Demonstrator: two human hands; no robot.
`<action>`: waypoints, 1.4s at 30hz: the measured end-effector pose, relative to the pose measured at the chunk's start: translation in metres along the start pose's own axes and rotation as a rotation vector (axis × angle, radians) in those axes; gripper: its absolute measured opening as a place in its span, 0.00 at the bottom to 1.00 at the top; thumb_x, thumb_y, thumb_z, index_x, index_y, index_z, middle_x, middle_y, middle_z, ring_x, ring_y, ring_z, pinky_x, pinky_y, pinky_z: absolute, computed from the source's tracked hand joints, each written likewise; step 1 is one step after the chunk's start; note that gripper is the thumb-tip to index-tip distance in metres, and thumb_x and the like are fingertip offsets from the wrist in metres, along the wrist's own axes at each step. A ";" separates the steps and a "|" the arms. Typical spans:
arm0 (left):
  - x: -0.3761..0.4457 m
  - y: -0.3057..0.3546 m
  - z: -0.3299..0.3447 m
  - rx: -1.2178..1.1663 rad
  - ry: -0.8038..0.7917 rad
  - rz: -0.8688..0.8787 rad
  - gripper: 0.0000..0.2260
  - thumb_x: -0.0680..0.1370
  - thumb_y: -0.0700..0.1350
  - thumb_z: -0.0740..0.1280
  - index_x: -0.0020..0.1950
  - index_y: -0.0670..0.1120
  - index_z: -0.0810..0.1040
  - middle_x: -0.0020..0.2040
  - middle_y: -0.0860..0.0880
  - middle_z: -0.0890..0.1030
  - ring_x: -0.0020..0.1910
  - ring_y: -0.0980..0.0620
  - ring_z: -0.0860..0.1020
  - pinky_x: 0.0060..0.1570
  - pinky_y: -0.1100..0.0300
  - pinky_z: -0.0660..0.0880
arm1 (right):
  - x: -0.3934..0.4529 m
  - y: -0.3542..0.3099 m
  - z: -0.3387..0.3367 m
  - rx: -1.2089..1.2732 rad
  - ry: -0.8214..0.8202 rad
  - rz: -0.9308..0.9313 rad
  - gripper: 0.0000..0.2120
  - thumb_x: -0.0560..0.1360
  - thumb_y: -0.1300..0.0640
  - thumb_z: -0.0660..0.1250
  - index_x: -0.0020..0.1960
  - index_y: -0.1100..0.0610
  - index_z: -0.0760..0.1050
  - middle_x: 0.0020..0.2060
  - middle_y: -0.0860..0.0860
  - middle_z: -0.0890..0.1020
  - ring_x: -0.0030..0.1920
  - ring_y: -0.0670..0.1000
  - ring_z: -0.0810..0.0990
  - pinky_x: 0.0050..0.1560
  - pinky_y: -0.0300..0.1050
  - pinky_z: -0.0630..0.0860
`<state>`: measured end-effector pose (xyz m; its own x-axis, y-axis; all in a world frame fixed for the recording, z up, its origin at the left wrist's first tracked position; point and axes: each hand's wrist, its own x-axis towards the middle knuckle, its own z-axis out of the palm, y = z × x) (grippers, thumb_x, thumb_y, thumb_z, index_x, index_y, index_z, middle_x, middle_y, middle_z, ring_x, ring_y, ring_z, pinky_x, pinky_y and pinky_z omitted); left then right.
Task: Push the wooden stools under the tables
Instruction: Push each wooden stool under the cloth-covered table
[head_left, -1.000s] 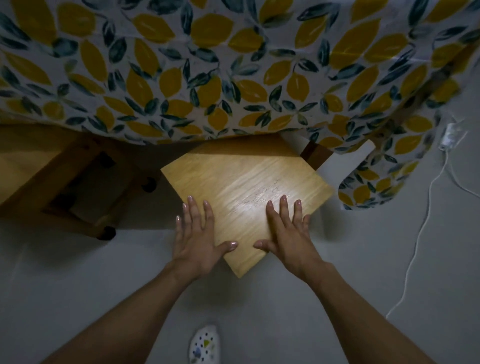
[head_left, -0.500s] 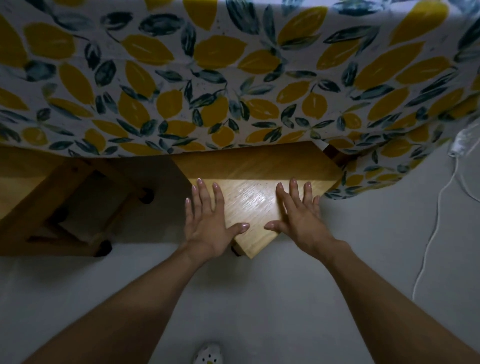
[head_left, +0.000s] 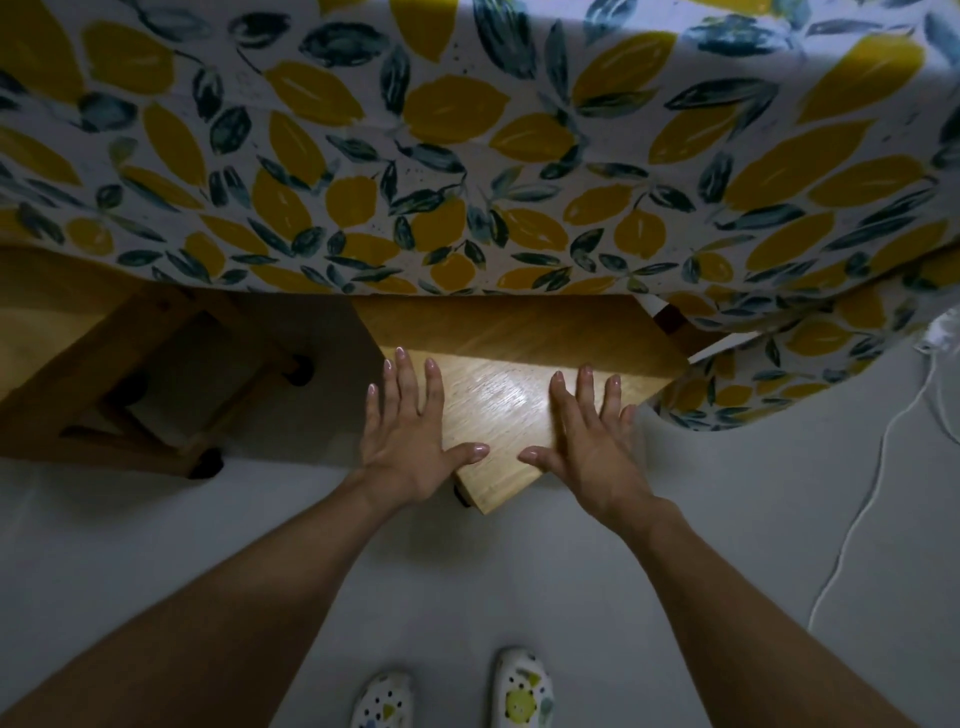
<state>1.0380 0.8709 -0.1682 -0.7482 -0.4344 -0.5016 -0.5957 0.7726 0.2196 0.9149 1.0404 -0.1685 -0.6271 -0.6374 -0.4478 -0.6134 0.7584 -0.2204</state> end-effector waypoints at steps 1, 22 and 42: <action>0.000 0.000 0.000 0.000 -0.001 -0.006 0.49 0.70 0.72 0.55 0.73 0.46 0.29 0.72 0.39 0.25 0.71 0.42 0.27 0.71 0.46 0.33 | 0.000 0.000 0.000 -0.001 -0.001 -0.002 0.45 0.72 0.33 0.56 0.77 0.51 0.38 0.76 0.57 0.36 0.73 0.65 0.31 0.73 0.65 0.40; -0.056 -0.003 -0.010 -0.085 0.054 -0.130 0.31 0.80 0.60 0.50 0.77 0.48 0.41 0.77 0.45 0.38 0.75 0.46 0.35 0.71 0.42 0.37 | -0.020 0.003 -0.031 0.027 -0.044 -0.042 0.33 0.79 0.36 0.45 0.77 0.51 0.46 0.78 0.54 0.45 0.77 0.56 0.40 0.76 0.54 0.45; -0.196 -0.084 -0.117 -0.450 0.319 -0.333 0.27 0.81 0.55 0.51 0.77 0.48 0.47 0.78 0.49 0.40 0.75 0.52 0.36 0.72 0.49 0.35 | -0.094 -0.141 -0.142 0.146 0.175 -0.242 0.28 0.79 0.41 0.54 0.75 0.52 0.58 0.77 0.50 0.58 0.77 0.50 0.50 0.74 0.49 0.52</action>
<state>1.2004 0.8372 0.0092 -0.5109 -0.7874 -0.3449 -0.8233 0.3329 0.4597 0.9926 0.9738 0.0281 -0.5524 -0.8055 -0.2146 -0.6873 0.5858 -0.4296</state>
